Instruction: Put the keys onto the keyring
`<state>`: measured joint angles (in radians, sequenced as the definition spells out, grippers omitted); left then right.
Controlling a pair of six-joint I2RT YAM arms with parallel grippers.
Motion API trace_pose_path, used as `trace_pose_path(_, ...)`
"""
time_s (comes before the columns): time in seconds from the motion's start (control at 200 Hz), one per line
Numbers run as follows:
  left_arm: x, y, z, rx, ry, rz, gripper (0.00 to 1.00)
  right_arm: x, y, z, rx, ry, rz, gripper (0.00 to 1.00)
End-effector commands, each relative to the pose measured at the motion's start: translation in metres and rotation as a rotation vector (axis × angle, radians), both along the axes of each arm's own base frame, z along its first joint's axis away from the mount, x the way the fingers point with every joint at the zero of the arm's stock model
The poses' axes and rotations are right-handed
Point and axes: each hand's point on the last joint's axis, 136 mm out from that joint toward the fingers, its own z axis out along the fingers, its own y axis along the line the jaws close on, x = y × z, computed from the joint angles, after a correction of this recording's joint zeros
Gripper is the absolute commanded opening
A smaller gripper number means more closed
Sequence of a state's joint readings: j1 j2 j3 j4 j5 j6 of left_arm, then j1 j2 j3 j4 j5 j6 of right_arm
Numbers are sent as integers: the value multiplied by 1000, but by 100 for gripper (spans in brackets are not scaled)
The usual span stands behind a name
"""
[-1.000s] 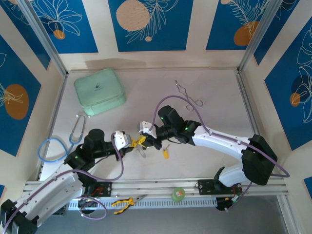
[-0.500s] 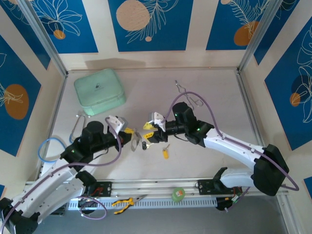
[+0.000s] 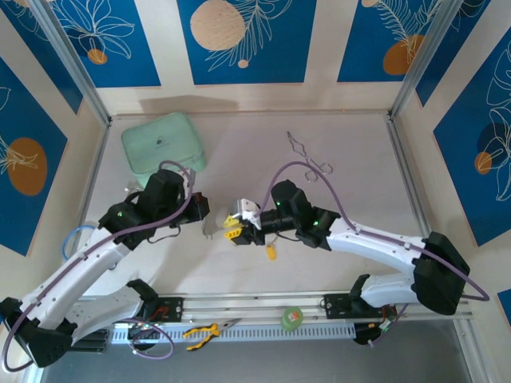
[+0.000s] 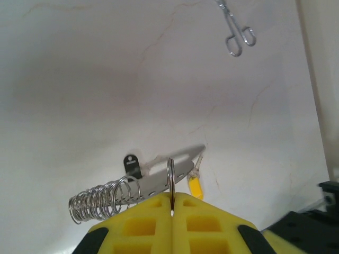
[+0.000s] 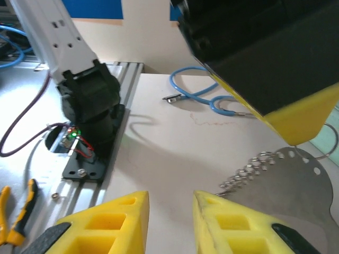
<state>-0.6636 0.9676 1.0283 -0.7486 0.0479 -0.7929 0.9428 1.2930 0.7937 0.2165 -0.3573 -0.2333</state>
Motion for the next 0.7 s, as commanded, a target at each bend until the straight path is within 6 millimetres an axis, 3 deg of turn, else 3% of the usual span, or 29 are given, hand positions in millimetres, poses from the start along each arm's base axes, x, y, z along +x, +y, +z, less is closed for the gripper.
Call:
trace_pose_path(0.0,-15,4,-4,-52,184,118,0,14,14,-1,26,-40,-70,27)
trace_pose_path(0.195,-25,1,-4,-132,329,213,0,38,27,-21,-24,-170,-193,27)
trace_pose_path(0.45,-37,-8,-10,-224,501,298,0,46,35,-26,-5,-345,-268,27)
trace_pose_path(0.695,-42,-9,-16,-235,570,341,0,49,30,-26,10,-384,-314,26)
